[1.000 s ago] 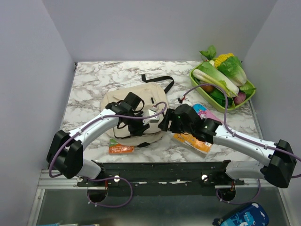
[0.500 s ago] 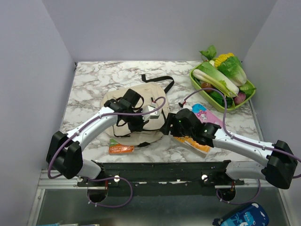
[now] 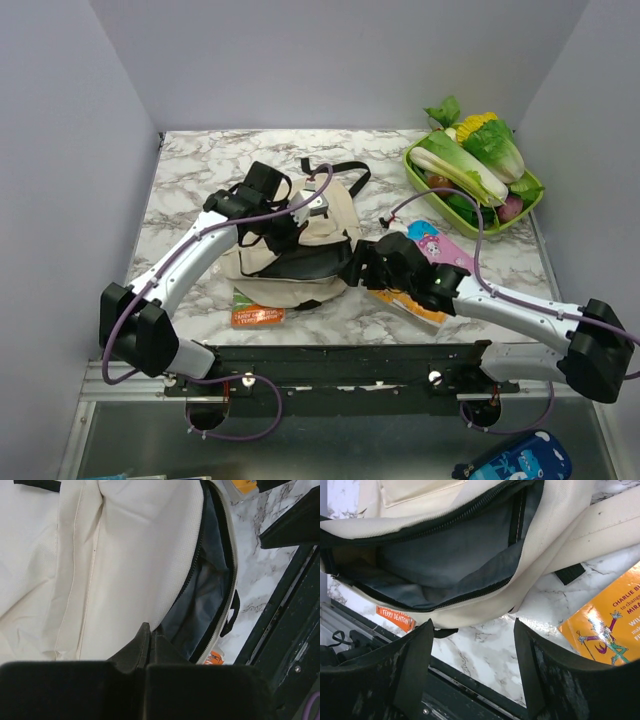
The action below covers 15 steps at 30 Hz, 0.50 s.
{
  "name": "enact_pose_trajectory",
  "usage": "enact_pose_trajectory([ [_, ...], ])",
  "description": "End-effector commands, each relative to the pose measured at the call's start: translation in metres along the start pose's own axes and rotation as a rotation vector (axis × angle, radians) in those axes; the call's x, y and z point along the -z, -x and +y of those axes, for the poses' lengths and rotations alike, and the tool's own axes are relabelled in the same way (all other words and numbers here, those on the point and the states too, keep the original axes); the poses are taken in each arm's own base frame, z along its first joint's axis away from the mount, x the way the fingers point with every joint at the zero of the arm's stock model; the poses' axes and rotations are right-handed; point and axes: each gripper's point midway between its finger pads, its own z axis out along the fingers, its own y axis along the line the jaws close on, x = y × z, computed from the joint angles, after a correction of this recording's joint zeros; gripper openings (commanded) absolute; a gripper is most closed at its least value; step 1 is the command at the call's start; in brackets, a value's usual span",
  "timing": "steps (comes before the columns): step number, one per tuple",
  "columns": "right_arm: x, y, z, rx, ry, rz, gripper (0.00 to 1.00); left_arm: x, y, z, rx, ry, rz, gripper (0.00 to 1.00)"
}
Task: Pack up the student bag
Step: Unzip the student bag at the center of the board.
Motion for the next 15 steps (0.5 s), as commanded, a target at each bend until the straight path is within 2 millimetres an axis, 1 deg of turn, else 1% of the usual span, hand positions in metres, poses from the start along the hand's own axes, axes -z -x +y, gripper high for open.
enact_pose_trajectory([
  [1,-0.008,0.014,0.020,0.036,0.042,-0.045,0.73,0.015,0.014,-0.003,-0.012,0.042,-0.079,0.00],
  [3,-0.011,0.016,0.027,0.065,0.042,-0.052,0.73,0.021,0.018,-0.003,-0.011,0.040,-0.113,0.00],
  [4,-0.016,0.017,0.027,0.075,0.025,-0.059,0.73,0.023,0.019,-0.003,0.011,0.045,-0.123,0.00],
  [5,-0.017,0.022,0.032,0.091,0.030,-0.071,0.73,0.029,0.027,0.002,0.011,0.077,-0.161,0.00],
  [6,-0.020,0.023,0.034,0.098,0.030,-0.076,0.72,0.036,0.029,0.013,0.029,0.115,-0.190,0.00],
  [7,-0.029,0.019,0.031,0.109,0.010,-0.064,0.72,0.041,0.029,0.022,0.043,0.162,-0.209,0.00],
  [8,-0.032,0.023,0.036,0.112,0.013,-0.069,0.72,0.056,0.044,0.034,0.037,0.232,-0.288,0.00],
  [9,-0.038,0.021,0.036,0.117,0.006,-0.058,0.72,0.069,0.045,0.049,0.053,0.292,-0.322,0.00],
  [10,-0.043,0.018,0.036,0.120,-0.006,-0.040,0.71,0.079,0.047,0.059,0.055,0.346,-0.347,0.00],
  [11,-0.055,0.008,0.028,0.125,-0.037,-0.005,0.70,0.094,0.056,0.065,0.040,0.394,-0.397,0.00],
  [12,-0.058,0.010,0.034,0.124,-0.029,-0.001,0.70,0.103,0.059,0.070,0.038,0.425,-0.416,0.00],
  [14,-0.068,0.006,0.033,0.141,-0.041,0.019,0.68,0.127,0.067,0.080,0.028,0.507,-0.467,0.00],
  [15,-0.076,0.009,0.038,0.150,-0.044,0.018,0.68,0.134,0.068,0.083,0.034,0.530,-0.484,0.00],
])
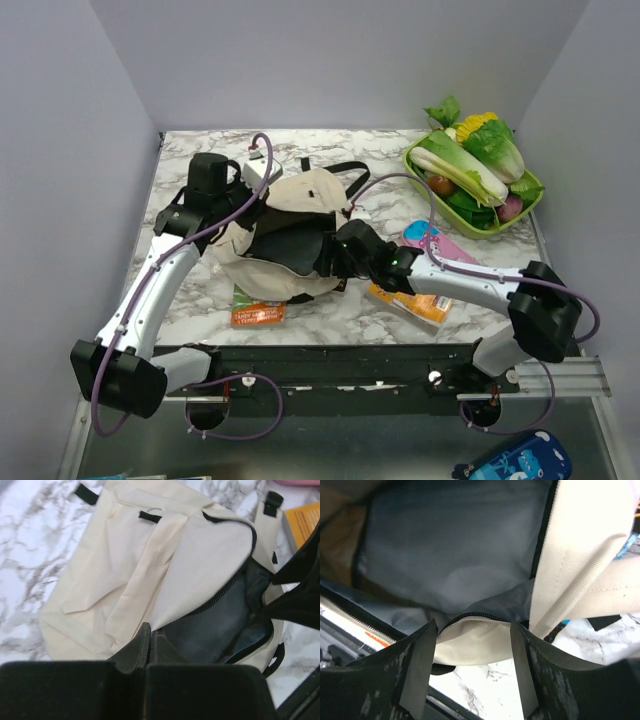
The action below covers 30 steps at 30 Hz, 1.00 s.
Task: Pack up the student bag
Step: Unzip the student bag at the center of the board, then move the book to the center of the board.
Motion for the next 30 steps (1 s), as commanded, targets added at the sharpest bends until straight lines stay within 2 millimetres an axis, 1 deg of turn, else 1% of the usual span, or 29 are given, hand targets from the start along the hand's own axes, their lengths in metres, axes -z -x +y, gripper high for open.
enact_pose_trajectory([
  [1,-0.024,0.005,0.006,0.056,-0.032,-0.002,0.67,0.041,0.064,0.041,-0.044,0.216,-0.235,0.00],
  [2,-0.027,0.011,0.008,0.073,-0.034,-0.011,0.66,0.047,0.069,0.048,-0.044,0.251,-0.251,0.00],
  [3,-0.037,0.009,0.005,0.084,-0.052,0.001,0.66,0.050,0.073,0.052,-0.043,0.269,-0.260,0.00],
  [4,-0.039,0.021,0.013,0.084,-0.040,-0.017,0.66,0.057,0.080,0.058,-0.036,0.293,-0.280,0.00],
  [5,-0.042,0.025,0.015,0.095,-0.037,-0.020,0.66,0.063,0.083,0.069,-0.030,0.323,-0.296,0.00],
  [6,-0.050,0.024,0.012,0.098,-0.052,-0.007,0.66,0.065,0.084,0.073,-0.025,0.339,-0.302,0.00],
  [7,-0.052,0.032,0.009,0.094,-0.063,-0.012,0.66,0.066,0.083,0.078,-0.020,0.356,-0.303,0.00],
  [8,-0.053,0.039,0.010,0.094,-0.065,-0.021,0.69,0.068,0.083,0.084,-0.017,0.376,-0.307,0.00],
  [9,-0.054,0.041,0.006,0.086,-0.071,-0.019,0.71,0.066,0.080,0.086,-0.015,0.383,-0.299,0.00],
  [10,-0.051,0.049,0.000,0.074,-0.078,-0.027,0.73,0.062,0.073,0.088,-0.009,0.384,-0.284,0.00],
  [11,-0.050,0.049,-0.007,0.067,-0.089,-0.024,0.78,0.058,0.067,0.090,-0.009,0.385,-0.265,0.00],
  [12,-0.047,0.051,-0.013,0.057,-0.095,-0.026,0.79,0.055,0.061,0.092,-0.005,0.390,-0.253,0.00],
  [13,-0.044,0.057,-0.024,0.037,-0.109,-0.035,0.80,0.049,0.046,0.094,0.006,0.401,-0.220,0.00],
  [14,-0.036,0.062,-0.030,0.019,-0.116,-0.051,0.82,0.047,0.040,0.097,0.009,0.414,-0.212,0.00],
  [15,-0.034,0.058,-0.044,0.008,-0.139,-0.042,0.83,0.047,0.033,0.099,0.019,0.421,-0.201,0.00],
  [16,-0.033,0.064,-0.061,-0.022,-0.160,-0.046,0.83,0.042,0.023,0.098,0.031,0.410,-0.184,0.00],
  [18,-0.032,0.066,-0.080,-0.043,-0.195,-0.037,0.84,0.040,0.015,0.094,0.047,0.395,-0.176,0.00],
  [19,-0.032,0.068,-0.094,-0.057,-0.232,-0.024,0.84,0.036,0.008,0.090,0.054,0.379,-0.166,0.00],
  [21,-0.037,0.063,-0.108,-0.053,-0.280,0.003,0.84,0.033,0.003,0.080,0.063,0.335,-0.166,0.00],
  [23,-0.042,0.063,-0.115,-0.045,-0.315,0.014,0.84,0.030,-0.003,0.076,0.071,0.317,-0.154,0.00],
  [24,-0.048,0.057,-0.121,-0.043,-0.335,0.035,0.84,0.029,-0.004,0.075,0.075,0.312,-0.152,0.00],
  [25,-0.050,0.058,-0.123,-0.042,-0.352,0.034,0.84,0.029,-0.006,0.075,0.073,0.312,-0.149,0.00],
  [28,-0.059,0.050,-0.131,-0.055,-0.368,0.068,0.85,0.024,-0.018,0.074,0.075,0.308,-0.116,0.00],
  [30,-0.064,0.047,-0.133,-0.062,-0.372,0.078,0.85,0.022,-0.023,0.074,0.073,0.311,-0.106,0.00],
])
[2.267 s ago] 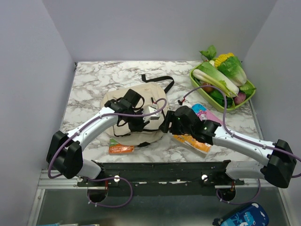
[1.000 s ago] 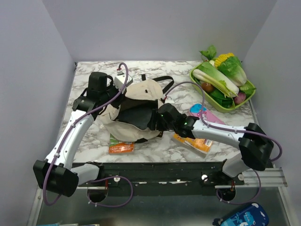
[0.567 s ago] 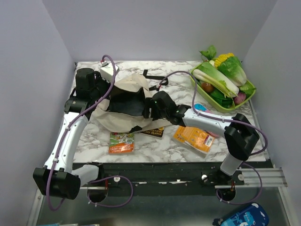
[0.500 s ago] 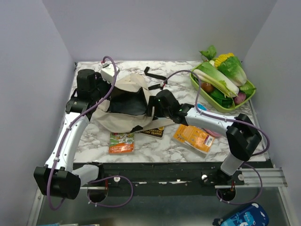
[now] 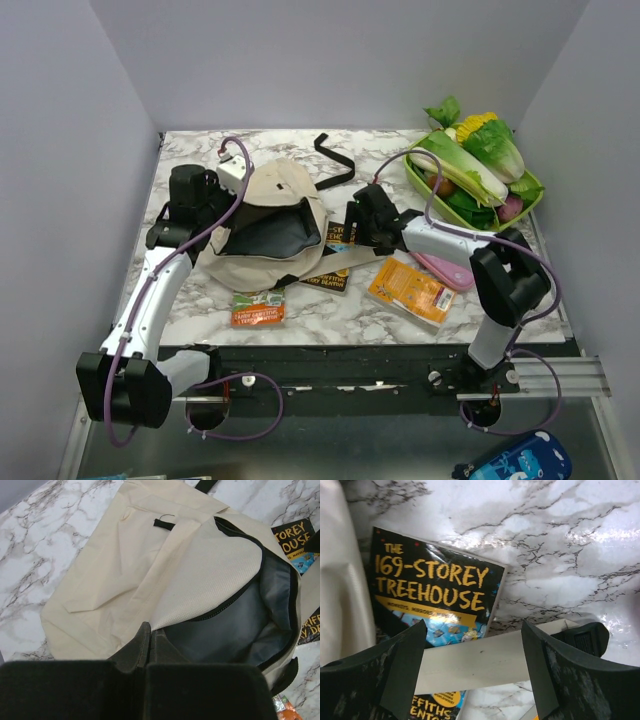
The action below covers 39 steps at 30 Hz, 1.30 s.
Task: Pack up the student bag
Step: Move the book to the center of the board.
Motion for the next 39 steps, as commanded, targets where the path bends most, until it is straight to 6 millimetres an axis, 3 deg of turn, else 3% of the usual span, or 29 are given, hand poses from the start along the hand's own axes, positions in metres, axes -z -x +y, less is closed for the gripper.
enact_pose_trajectory([
  [1,-0.016,-0.014,-0.010,0.013,-0.052,0.060,0.85,0.002,-0.001,0.000,-0.014,0.005,-0.030,0.00],
  [7,-0.024,-0.024,0.000,-0.046,-0.011,0.103,0.80,-0.007,-0.018,-0.006,0.004,-0.026,0.010,0.00],
  [13,-0.011,-0.007,0.024,-0.094,0.102,0.051,0.76,-0.012,-0.028,-0.007,0.000,-0.037,0.030,0.00],
  [24,-0.001,0.000,0.059,-0.141,0.261,0.071,0.70,-0.024,-0.051,-0.016,0.021,-0.075,0.070,0.00],
  [27,-0.002,0.003,0.048,-0.148,0.187,0.057,0.70,-0.024,-0.053,-0.016,0.018,-0.075,0.072,0.00],
  [31,-0.008,-0.008,0.026,-0.129,0.096,0.065,0.72,-0.024,-0.052,-0.016,0.018,-0.077,0.066,0.00],
  [39,-0.026,-0.027,0.008,-0.129,0.021,0.092,0.71,-0.022,-0.048,-0.019,0.023,-0.088,0.058,0.00],
])
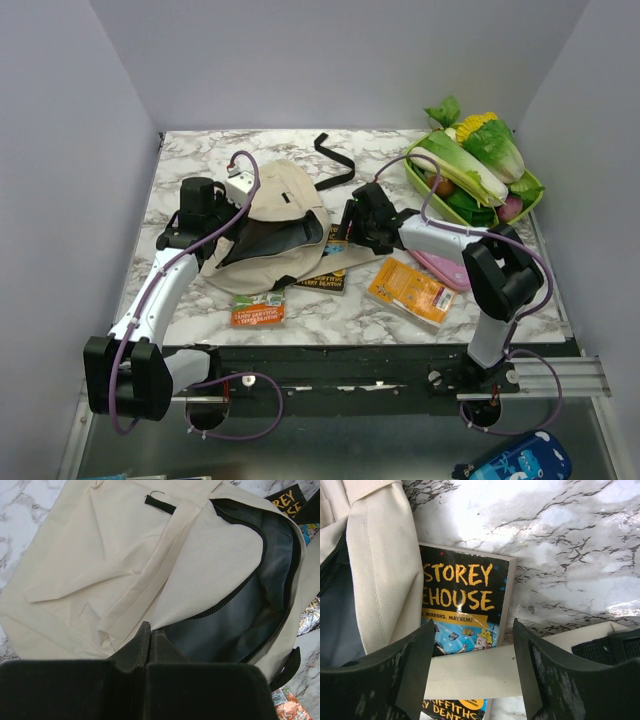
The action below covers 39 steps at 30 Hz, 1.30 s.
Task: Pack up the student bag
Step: Move the book to the center of the board.
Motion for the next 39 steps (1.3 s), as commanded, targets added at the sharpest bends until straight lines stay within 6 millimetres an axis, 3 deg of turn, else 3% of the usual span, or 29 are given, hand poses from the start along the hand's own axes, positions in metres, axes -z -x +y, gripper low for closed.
enact_pose_trajectory([
  [1,-0.012,-0.011,-0.018,-0.008,-0.070,0.013,0.71,0.000,0.001,-0.003,0.001,-0.024,-0.017,0.00],
  [7,-0.016,-0.009,0.004,-0.042,0.014,0.028,0.61,-0.005,0.001,-0.006,0.014,-0.033,-0.012,0.00],
  [11,-0.008,-0.007,0.023,-0.062,0.090,0.025,0.51,-0.003,0.004,-0.007,0.005,-0.031,-0.022,0.00],
  [16,0.017,-0.006,0.063,-0.056,0.239,0.008,0.49,-0.003,0.003,-0.006,-0.003,-0.029,-0.020,0.00],
  [22,0.024,-0.016,0.087,-0.072,0.342,0.032,0.46,-0.004,0.002,-0.007,0.002,-0.033,-0.019,0.00],
  [34,0.001,-0.071,0.060,-0.132,0.339,0.167,0.43,-0.003,0.001,-0.002,-0.014,0.000,-0.021,0.00],
  [39,0.002,-0.083,0.060,-0.164,0.408,0.183,0.42,0.001,0.003,0.002,-0.010,0.027,-0.026,0.00],
])
